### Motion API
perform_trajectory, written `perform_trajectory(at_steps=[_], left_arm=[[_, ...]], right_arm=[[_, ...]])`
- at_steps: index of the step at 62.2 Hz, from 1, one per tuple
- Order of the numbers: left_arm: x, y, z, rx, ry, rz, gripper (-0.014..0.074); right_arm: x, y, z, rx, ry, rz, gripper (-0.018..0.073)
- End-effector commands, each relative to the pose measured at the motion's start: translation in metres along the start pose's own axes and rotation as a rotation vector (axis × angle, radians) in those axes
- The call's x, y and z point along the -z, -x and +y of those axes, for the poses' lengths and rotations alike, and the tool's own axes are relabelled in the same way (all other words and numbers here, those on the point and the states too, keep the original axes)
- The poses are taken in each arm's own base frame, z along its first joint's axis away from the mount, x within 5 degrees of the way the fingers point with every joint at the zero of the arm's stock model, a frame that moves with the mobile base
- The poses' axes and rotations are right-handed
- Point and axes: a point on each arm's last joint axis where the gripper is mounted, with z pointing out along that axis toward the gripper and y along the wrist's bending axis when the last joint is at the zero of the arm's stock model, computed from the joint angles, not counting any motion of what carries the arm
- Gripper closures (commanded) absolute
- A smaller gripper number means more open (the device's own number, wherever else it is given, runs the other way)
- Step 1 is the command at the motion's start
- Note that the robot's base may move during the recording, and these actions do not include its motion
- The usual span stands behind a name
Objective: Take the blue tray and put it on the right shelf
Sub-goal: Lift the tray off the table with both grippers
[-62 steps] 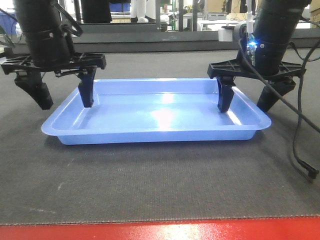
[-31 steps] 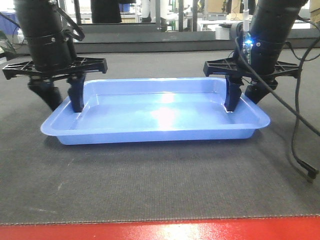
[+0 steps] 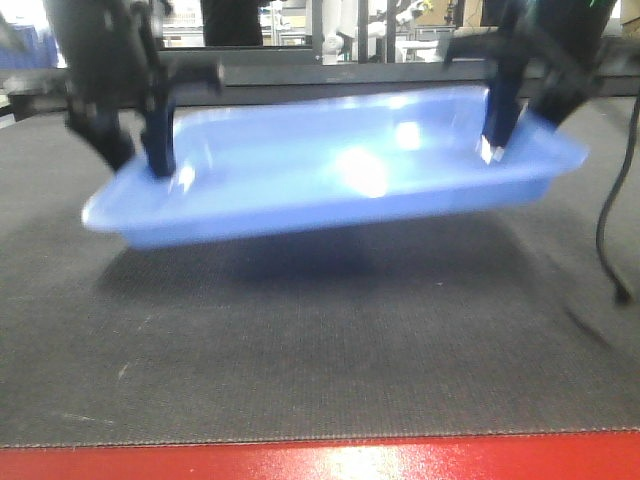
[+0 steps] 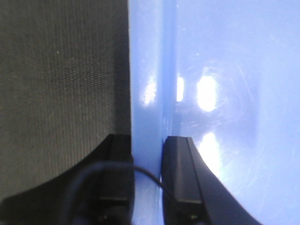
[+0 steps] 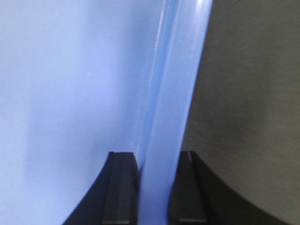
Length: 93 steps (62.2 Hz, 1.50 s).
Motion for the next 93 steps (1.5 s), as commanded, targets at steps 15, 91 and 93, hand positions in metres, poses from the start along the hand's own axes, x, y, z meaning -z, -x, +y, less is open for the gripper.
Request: perform_trajectory(at_steps=[15,91,93], left_arm=[[0.132,-0.022,0.001,-0.083,0.004,-0.254,0.0639],[0.200,-0.071,0.007,-0.122,0.009,-0.241,0.0645],[0.200,-0.071,0.007,-0.122,0.009,-0.241,0.0645]], right_arm=[[0.115,-0.014,-0.002,0.070,-0.019,-0.246,0.0501],[0.182,-0.063,-0.011,0.061,-0.010,-0.298,0.0501],[0.182,-0.063,-0.011,0.061,-0.010,-0.298,0.0501]])
